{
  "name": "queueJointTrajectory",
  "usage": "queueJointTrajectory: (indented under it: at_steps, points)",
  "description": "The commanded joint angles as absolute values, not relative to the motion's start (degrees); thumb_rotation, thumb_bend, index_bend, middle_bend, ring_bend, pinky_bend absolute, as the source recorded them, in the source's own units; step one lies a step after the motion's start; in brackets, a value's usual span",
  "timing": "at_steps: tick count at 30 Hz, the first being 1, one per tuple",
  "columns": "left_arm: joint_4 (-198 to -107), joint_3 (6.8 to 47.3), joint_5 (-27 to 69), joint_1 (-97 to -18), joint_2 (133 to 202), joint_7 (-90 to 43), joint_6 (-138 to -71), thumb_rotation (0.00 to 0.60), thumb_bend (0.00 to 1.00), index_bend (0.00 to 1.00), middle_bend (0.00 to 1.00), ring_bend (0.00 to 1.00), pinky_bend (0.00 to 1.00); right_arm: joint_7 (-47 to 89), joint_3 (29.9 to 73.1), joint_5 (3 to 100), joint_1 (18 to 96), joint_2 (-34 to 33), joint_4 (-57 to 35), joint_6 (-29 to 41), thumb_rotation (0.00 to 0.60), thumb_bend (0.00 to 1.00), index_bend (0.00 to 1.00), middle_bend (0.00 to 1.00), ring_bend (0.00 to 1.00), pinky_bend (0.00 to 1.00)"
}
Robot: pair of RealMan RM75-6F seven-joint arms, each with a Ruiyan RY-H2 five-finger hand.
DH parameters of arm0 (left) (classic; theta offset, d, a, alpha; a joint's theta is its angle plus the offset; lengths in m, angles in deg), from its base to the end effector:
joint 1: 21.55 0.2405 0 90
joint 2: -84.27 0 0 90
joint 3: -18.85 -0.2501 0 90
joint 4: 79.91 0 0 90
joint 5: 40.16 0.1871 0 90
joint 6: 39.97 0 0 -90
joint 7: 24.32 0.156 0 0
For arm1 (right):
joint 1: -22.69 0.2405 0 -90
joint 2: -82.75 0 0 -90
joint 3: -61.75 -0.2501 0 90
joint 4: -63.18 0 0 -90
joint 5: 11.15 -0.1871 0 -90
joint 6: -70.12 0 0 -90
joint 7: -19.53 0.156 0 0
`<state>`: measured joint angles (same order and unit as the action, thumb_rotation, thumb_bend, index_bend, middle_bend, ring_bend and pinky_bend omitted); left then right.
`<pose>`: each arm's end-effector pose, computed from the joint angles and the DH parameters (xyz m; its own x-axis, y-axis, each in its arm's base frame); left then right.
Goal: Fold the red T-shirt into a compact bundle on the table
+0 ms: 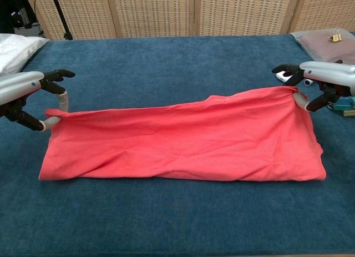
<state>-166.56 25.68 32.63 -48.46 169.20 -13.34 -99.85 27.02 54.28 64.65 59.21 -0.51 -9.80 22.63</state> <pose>-0.2186 0.2895 0.0231 0.3385 0.3021 0.8911 0.9340 -0.2228 -0.2793 -0.2267 -0.3493 0.0302 0.3335 -0.3881 0.8592 -0.9344 -0.2569 0.2466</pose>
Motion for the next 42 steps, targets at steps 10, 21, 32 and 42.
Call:
queueJointTrajectory:
  at_steps: [10, 21, 32, 42]
  points:
    - [-158.1, 28.3, 28.6, -51.5, 174.0, -14.8, -97.3, 0.600, 0.54, 0.75, 0.00, 0.00, 0.00, 26.2, 52.3, 60.2, 63.0, -6.3, -0.1, 28.3, 0.600, 0.71, 0.65, 0.01, 0.00, 0.00]
    - [-154.9, 29.4, 23.2, -53.1, 177.0, -9.7, -96.4, 0.600, 0.54, 0.75, 0.00, 0.00, 0.00, 26.2, 51.3, 57.9, 65.0, -10.1, 6.0, 31.1, 0.600, 0.71, 0.65, 0.01, 0.00, 0.00]
    - [-153.7, 29.3, 19.6, -53.8, 178.3, -5.9, -96.5, 0.600, 0.44, 0.44, 0.00, 0.00, 0.00, 26.4, 51.2, 57.5, 65.7, -12.1, 9.6, 32.2, 0.600, 0.71, 0.65, 0.01, 0.00, 0.00]
    - [-154.8, 29.1, 21.3, -53.2, 177.4, -7.3, -98.5, 0.600, 0.31, 0.00, 0.00, 0.00, 0.00, 26.0, 51.2, 57.5, 65.8, -12.4, 10.4, 32.2, 0.600, 0.70, 0.60, 0.00, 0.00, 0.00]
